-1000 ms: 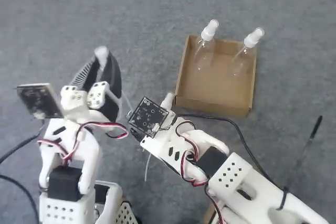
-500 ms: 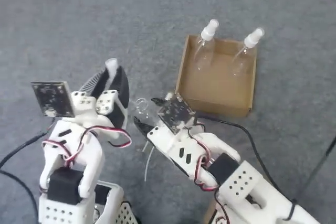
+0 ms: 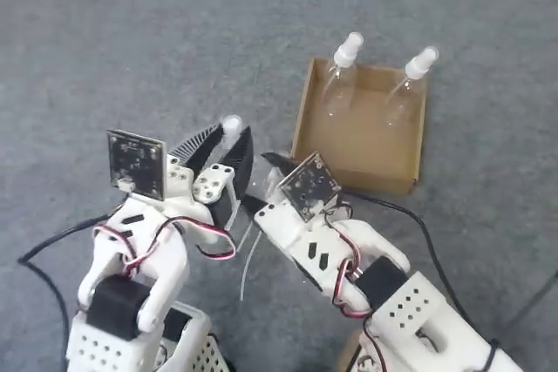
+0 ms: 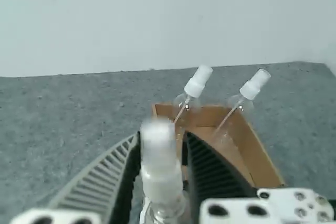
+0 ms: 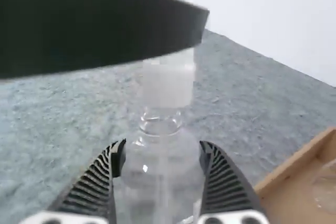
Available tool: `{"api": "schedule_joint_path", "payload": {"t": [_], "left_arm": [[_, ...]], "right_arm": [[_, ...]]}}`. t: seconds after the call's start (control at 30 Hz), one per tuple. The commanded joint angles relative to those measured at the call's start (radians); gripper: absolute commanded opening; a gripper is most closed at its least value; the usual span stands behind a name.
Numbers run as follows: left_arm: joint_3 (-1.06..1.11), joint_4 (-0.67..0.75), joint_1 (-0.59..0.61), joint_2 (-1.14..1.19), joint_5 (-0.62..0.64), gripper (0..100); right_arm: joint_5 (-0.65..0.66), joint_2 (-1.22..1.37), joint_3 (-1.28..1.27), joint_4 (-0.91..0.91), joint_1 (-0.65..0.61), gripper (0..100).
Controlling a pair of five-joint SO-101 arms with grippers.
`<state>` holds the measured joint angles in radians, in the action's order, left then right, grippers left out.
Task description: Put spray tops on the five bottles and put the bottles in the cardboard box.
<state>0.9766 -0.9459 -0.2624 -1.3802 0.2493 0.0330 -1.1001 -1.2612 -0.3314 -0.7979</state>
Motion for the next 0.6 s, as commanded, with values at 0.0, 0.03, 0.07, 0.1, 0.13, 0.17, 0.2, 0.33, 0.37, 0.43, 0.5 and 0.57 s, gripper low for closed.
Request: {"api": "schedule_joint_path", "payload": {"t": [0.0,0.03,0.07,0.1,0.13,0.17,0.2,0.33,0.37,0.43,0.5,0.57], "left_arm": [[-0.084,-0.006,0.002,-0.009,-0.063,14],[-0.107,-0.012,0.014,-0.009,-0.077,14],[-0.134,-0.018,0.037,-0.008,-0.084,14],[-0.16,-0.02,0.061,-0.008,-0.083,15],[-0.183,-0.021,0.084,-0.006,-0.083,15],[-0.2,-0.021,0.106,-0.006,-0.084,15],[-0.211,-0.018,0.129,-0.005,-0.086,14],[-0.196,0.011,0.175,0.08,-0.086,14],[-0.191,0.017,0.18,0.12,-0.086,14],[-0.189,0.028,0.18,0.201,-0.087,14],[-0.194,0.046,0.173,0.272,-0.087,14],[-0.196,0.069,0.173,0.319,-0.087,14]], "right_arm": [[-0.014,-0.038,0.017,0.027,0.047,0.6],[-0.012,-0.038,0.017,0.027,0.047,0.6],[-0.012,-0.035,0.017,0.027,0.047,0.6],[-0.012,-0.031,0.017,0.027,0.047,0.6],[-0.012,-0.03,0.015,0.027,0.045,0.6],[-0.012,-0.03,0.014,0.027,0.045,0.6],[-0.012,-0.035,0.008,0.027,0.045,0.6],[-0.012,-0.031,0.006,0.027,0.044,0.6],[-0.012,-0.031,0.006,0.027,0.044,0.6],[-0.012,-0.031,0.005,0.025,0.044,0.6],[-0.012,-0.031,0.005,0.024,0.044,0.6],[-0.012,-0.031,0.005,0.022,0.044,0.6]]}}
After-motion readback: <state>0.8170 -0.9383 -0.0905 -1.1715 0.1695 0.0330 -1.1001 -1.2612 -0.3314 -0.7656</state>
